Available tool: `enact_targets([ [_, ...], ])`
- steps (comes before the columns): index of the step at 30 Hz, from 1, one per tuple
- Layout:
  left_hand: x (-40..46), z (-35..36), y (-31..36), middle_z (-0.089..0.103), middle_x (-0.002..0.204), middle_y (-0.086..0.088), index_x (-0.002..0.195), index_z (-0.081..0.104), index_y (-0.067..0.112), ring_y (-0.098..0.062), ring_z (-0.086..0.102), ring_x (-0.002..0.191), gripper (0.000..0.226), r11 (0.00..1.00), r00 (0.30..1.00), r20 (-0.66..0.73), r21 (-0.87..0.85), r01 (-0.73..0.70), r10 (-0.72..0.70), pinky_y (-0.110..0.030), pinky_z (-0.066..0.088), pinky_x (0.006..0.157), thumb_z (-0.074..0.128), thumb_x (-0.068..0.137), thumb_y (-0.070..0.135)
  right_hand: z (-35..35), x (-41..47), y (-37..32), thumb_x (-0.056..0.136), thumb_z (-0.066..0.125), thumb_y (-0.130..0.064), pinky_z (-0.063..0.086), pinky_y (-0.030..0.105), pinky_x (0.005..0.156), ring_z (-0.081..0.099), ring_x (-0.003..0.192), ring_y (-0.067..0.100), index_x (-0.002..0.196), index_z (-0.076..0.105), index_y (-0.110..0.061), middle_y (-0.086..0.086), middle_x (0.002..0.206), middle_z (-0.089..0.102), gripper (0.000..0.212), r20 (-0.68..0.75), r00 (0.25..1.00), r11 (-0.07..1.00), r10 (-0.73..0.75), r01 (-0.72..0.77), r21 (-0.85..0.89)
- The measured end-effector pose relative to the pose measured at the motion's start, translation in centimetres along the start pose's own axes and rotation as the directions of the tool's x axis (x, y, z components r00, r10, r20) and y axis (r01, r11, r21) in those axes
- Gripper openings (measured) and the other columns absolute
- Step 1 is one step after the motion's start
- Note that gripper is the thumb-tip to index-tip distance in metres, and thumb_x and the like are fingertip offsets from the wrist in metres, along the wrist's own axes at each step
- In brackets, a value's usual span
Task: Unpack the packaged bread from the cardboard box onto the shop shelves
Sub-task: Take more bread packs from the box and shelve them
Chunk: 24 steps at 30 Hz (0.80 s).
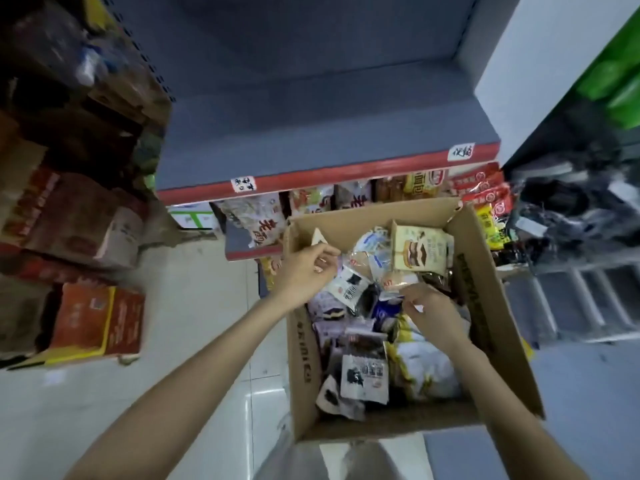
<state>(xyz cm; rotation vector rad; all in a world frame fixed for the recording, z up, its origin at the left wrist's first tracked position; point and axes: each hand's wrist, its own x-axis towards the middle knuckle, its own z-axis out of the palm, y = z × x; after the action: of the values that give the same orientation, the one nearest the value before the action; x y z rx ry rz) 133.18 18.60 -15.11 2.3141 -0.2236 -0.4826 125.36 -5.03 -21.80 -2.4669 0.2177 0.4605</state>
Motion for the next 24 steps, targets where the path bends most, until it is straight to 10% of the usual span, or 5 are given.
enact_targets([
  [5,6.2,8.1,0.0,0.056,0.127,-0.002,0.132,0.045,0.016,-0.017,0.055,0.112,0.047,0.972,0.973,0.078,-0.074,0.225,-0.219,-0.035,0.044,0.097,0.061,0.09,0.031,1.0,2.9,6.7,0.094,0.053,-0.019,0.047,0.035,0.079,0.057,0.105,0.031,0.132,0.049,-0.009,0.016,0.127,0.055,0.04,-0.014,0.968,0.959,0.25,-0.245,0.142],
  [8,11.3,12.4,0.2,0.038,0.142,-0.008,0.142,0.032,0.016,-0.025,0.036,0.131,0.06,0.955,0.994,0.106,0.298,-0.004,-0.029,-0.039,0.033,0.107,0.058,0.091,0.031,3.2,5.0,11.1,0.091,0.055,-0.032,0.04,0.041,0.097,0.042,0.123,0.033,0.138,0.037,-0.019,0.013,0.137,0.043,0.052,0.06,0.942,0.943,0.331,-0.333,0.023],
  [12,18.1,17.4,2.2,0.023,0.153,-0.011,0.148,0.02,0.014,-0.028,0.022,0.14,0.067,0.676,0.907,0.319,0.607,-0.418,0.274,-0.039,0.018,0.115,0.053,0.093,0.031,6.7,5.9,14.4,0.091,0.051,-0.041,0.028,0.048,0.107,0.024,0.137,0.032,0.145,0.024,-0.026,0.009,0.149,0.026,0.061,0.171,0.903,0.917,0.394,-0.4,0.004],
  [19,23.4,23.2,1.8,0.044,0.133,-0.018,0.137,0.032,0.003,-0.031,0.043,0.119,0.088,0.458,0.952,0.304,0.841,-0.288,0.04,-0.038,0.033,0.099,0.059,0.078,0.062,8.6,6.7,15.9,0.095,0.045,-0.037,0.036,0.047,0.104,0.033,0.133,0.03,0.145,0.028,-0.024,0.009,0.145,0.036,0.054,0.094,0.884,0.883,0.457,-0.464,0.073],
  [24,23.0,22.8,0.3,0.037,0.13,-0.018,0.128,0.039,0.01,-0.034,0.036,0.122,0.083,0.639,0.951,0.298,0.748,-0.183,-0.077,-0.041,0.039,0.095,0.075,0.068,0.054,8.3,7.3,16.7,0.095,0.045,-0.032,0.042,0.048,0.098,0.042,0.126,0.034,0.145,0.028,-0.024,0.012,0.142,0.04,0.054,0.124,0.881,0.877,0.457,-0.47,0.102],
])
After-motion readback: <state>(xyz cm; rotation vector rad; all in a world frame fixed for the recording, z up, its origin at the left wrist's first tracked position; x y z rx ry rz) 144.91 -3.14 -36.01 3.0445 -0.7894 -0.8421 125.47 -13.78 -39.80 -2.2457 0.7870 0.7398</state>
